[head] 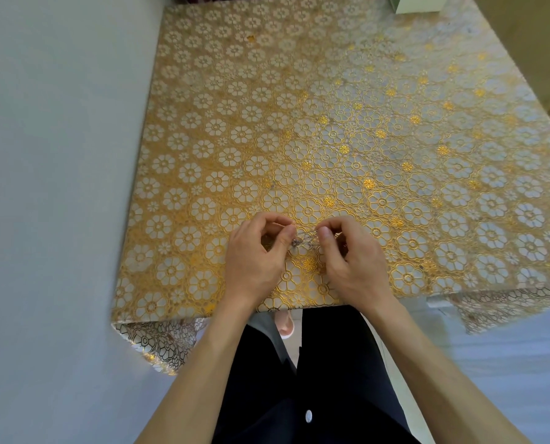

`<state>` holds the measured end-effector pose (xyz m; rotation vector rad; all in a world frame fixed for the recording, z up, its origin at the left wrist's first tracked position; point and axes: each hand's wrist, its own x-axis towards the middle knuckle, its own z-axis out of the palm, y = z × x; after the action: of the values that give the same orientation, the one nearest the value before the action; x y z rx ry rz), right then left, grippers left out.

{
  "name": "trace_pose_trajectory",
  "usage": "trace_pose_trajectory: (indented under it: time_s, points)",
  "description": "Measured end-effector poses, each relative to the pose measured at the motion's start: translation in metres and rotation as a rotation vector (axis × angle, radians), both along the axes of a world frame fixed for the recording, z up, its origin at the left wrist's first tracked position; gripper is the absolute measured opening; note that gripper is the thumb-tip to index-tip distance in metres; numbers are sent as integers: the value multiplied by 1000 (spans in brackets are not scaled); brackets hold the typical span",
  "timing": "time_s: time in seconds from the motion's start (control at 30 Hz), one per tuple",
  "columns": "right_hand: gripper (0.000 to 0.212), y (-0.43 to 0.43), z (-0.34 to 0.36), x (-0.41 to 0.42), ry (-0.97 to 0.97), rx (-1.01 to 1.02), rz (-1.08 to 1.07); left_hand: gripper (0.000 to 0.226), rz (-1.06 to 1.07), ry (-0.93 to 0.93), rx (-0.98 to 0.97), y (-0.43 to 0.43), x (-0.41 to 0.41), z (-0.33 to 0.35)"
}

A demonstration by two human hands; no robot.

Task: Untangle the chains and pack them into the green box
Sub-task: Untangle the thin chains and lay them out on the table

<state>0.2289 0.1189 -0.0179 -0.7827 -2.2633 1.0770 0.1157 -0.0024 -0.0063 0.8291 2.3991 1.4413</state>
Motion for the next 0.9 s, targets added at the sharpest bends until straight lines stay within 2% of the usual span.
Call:
trace_pose_trajectory:
  time_s: [0.23, 0.9]
  points:
    - [7, -2, 1, 1, 11, 18, -26, 7, 39, -62, 27, -2, 2, 3]
    - [9, -2, 0, 1, 81, -55, -80, 8, 62, -48, 23, -2, 2, 2]
